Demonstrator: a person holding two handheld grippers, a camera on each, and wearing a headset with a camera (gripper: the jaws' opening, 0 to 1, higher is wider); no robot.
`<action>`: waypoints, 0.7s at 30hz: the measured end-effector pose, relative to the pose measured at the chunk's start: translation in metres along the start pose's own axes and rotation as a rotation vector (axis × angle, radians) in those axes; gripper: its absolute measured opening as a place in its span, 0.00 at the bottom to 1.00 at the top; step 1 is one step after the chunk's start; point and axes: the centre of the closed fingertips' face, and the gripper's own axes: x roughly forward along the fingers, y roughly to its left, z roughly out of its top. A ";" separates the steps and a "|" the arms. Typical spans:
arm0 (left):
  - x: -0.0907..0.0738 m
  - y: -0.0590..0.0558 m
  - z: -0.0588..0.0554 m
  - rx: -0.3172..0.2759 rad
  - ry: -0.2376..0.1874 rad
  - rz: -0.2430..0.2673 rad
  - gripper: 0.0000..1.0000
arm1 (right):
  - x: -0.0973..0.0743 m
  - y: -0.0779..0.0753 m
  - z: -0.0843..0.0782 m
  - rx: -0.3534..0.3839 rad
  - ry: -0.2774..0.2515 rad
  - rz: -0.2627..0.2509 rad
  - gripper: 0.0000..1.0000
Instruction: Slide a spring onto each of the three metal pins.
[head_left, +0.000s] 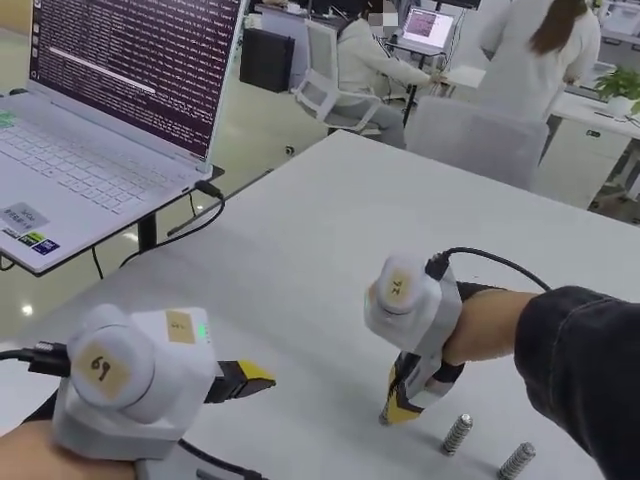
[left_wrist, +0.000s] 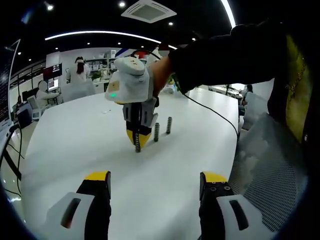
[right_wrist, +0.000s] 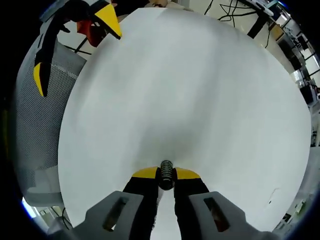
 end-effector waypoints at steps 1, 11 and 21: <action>0.000 0.000 0.000 0.000 0.001 0.000 0.69 | 0.000 0.001 0.000 0.001 0.001 0.001 0.08; 0.001 0.000 0.001 0.001 -0.002 -0.004 0.68 | 0.000 -0.001 0.003 -0.005 -0.003 -0.011 0.09; -0.001 -0.001 0.000 -0.001 -0.003 -0.004 0.69 | 0.002 0.003 0.004 0.013 -0.014 0.000 0.17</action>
